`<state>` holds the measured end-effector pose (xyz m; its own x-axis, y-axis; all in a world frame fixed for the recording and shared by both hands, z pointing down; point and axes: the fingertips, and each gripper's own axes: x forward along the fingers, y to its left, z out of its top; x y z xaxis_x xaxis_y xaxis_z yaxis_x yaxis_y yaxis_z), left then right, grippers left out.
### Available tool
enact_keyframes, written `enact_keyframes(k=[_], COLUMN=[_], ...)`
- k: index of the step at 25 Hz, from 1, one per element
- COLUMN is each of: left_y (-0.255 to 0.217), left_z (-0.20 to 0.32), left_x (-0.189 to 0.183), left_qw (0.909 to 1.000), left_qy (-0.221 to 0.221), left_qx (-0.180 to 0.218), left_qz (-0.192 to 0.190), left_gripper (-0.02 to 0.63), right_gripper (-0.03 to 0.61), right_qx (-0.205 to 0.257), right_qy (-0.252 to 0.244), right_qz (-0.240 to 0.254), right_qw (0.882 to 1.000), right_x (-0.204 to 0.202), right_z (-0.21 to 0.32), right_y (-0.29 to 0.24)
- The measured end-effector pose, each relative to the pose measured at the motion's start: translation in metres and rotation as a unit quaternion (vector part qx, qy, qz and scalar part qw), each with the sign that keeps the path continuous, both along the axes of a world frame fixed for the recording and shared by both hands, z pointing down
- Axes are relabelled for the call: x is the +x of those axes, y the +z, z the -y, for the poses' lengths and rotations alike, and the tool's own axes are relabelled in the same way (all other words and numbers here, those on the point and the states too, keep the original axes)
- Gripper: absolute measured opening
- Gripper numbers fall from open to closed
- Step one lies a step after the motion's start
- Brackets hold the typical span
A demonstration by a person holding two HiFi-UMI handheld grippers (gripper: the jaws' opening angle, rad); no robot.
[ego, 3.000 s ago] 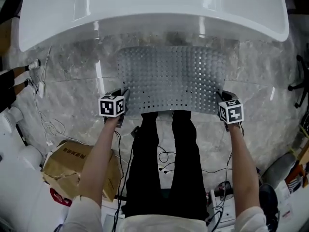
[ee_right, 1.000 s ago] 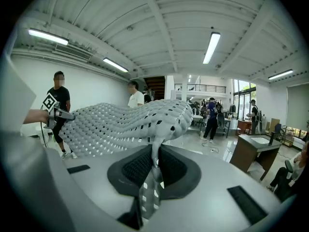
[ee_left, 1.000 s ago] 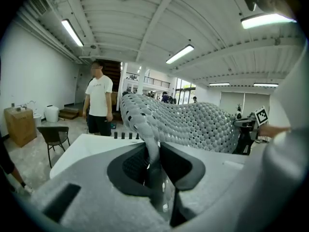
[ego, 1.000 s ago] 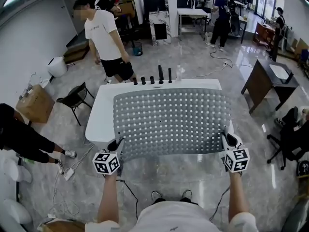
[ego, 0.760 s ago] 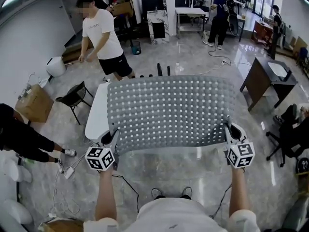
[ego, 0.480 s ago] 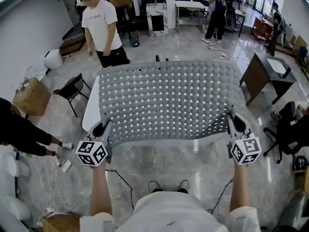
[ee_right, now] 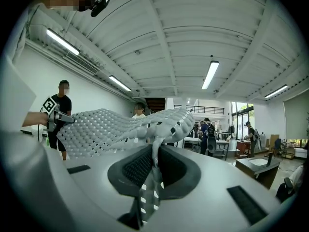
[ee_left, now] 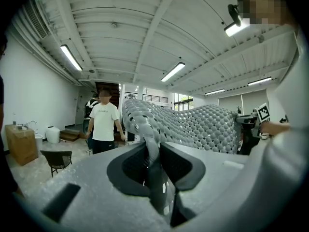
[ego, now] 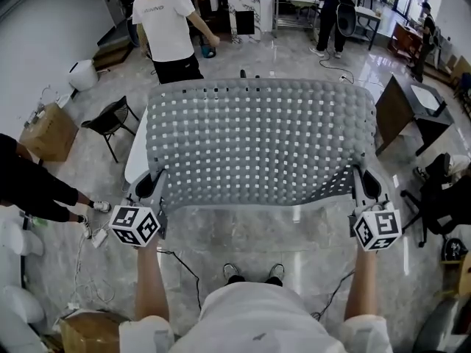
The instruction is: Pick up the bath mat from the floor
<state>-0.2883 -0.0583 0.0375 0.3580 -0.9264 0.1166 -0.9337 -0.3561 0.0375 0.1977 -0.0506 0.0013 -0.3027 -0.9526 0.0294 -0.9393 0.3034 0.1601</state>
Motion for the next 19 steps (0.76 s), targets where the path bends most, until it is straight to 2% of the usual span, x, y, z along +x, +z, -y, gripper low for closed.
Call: enact_keyframes(k=[7,19], left_y=[-0.007,-0.018], left_z=[-0.010,-0.019], left_x=[0.004,-0.011], left_qw=[0.9999,0.9998], left_qy=[-0.007,-0.009], left_qx=[0.007,0.013], left_qz=[0.006,0.016], left_gripper=[0.079,0.080], right_gripper=[0.035,0.035], right_qx=[0.006,0.009], right_qy=[-0.002,-0.012], right_qz=[-0.002,-0.010], right_qw=[1.000,1.000], right_x=[0.002,-0.016], right_z=[-0.007,-0.018], right_y=[-0.006,-0.016])
